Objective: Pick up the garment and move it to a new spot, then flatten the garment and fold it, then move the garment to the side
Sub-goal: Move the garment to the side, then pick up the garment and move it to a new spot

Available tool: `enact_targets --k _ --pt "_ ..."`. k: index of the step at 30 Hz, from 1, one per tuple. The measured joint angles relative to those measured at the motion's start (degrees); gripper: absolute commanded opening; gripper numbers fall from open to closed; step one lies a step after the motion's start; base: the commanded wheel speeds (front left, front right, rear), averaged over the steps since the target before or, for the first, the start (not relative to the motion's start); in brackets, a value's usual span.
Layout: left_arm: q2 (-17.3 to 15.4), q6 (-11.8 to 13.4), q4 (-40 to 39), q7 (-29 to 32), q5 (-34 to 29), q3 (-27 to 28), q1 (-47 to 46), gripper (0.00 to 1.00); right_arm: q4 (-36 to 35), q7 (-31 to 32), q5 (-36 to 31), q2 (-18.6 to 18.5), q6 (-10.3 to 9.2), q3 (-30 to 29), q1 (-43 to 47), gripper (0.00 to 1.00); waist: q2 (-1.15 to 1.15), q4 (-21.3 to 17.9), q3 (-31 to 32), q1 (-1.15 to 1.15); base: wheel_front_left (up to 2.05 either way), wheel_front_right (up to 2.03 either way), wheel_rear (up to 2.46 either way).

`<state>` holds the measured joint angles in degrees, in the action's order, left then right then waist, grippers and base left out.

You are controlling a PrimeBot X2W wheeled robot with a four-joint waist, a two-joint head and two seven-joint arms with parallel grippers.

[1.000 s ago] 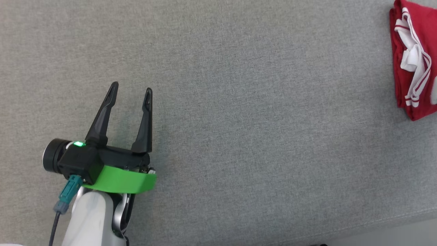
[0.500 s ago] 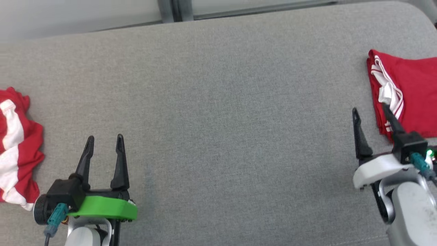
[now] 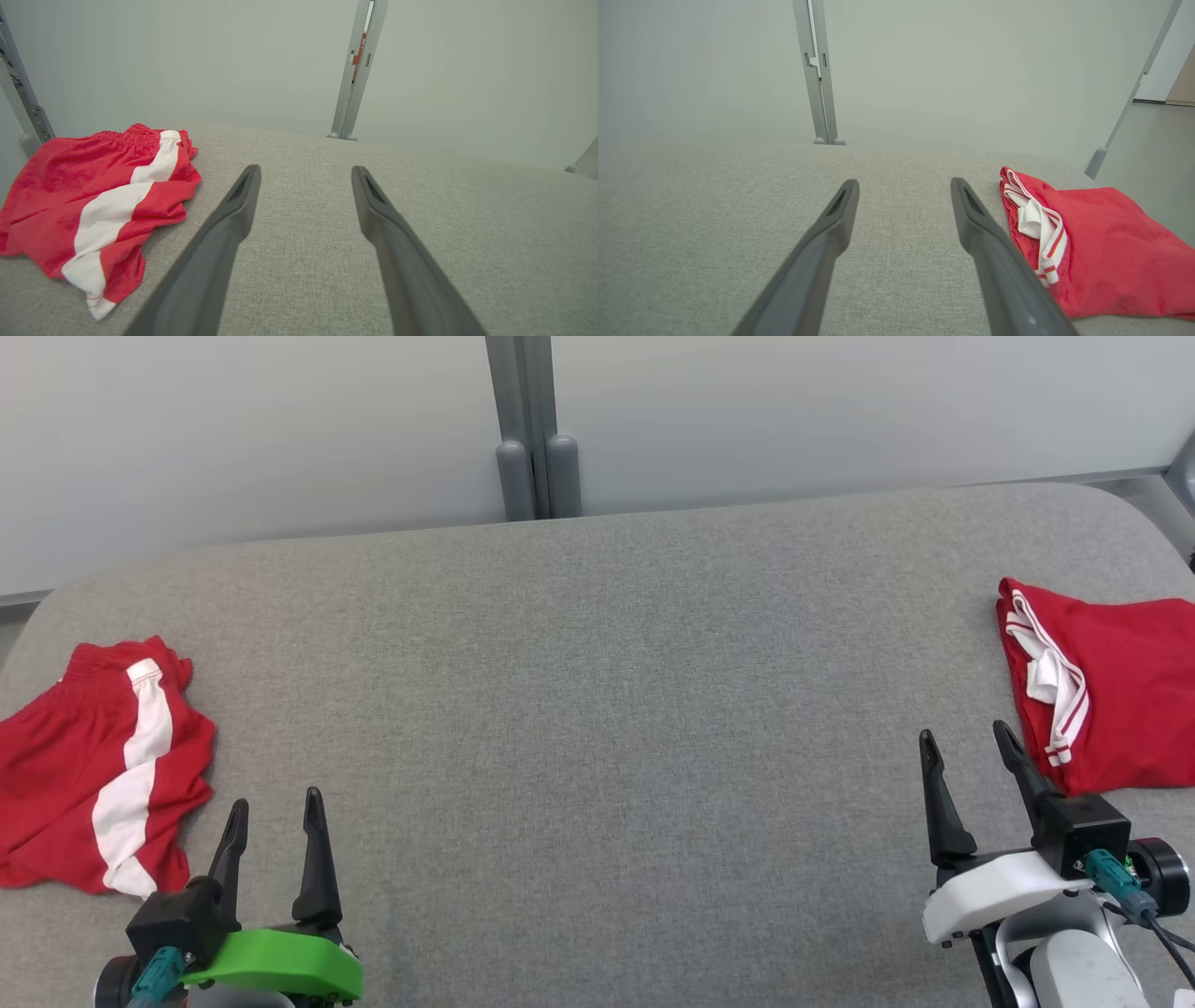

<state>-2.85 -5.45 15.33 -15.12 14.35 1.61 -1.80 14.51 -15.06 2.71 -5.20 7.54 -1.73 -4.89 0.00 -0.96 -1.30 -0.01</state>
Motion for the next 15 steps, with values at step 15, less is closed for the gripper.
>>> enact_targets --k 15 --pt "0.0 0.5 1.0 0.0 0.6 -0.1 0.1 1.0 -1.6 0.0 0.0 2.1 0.0 -2.4 2.1 1.0 0.0 0.8 1.1 0.0 0.0 0.0 0.0"
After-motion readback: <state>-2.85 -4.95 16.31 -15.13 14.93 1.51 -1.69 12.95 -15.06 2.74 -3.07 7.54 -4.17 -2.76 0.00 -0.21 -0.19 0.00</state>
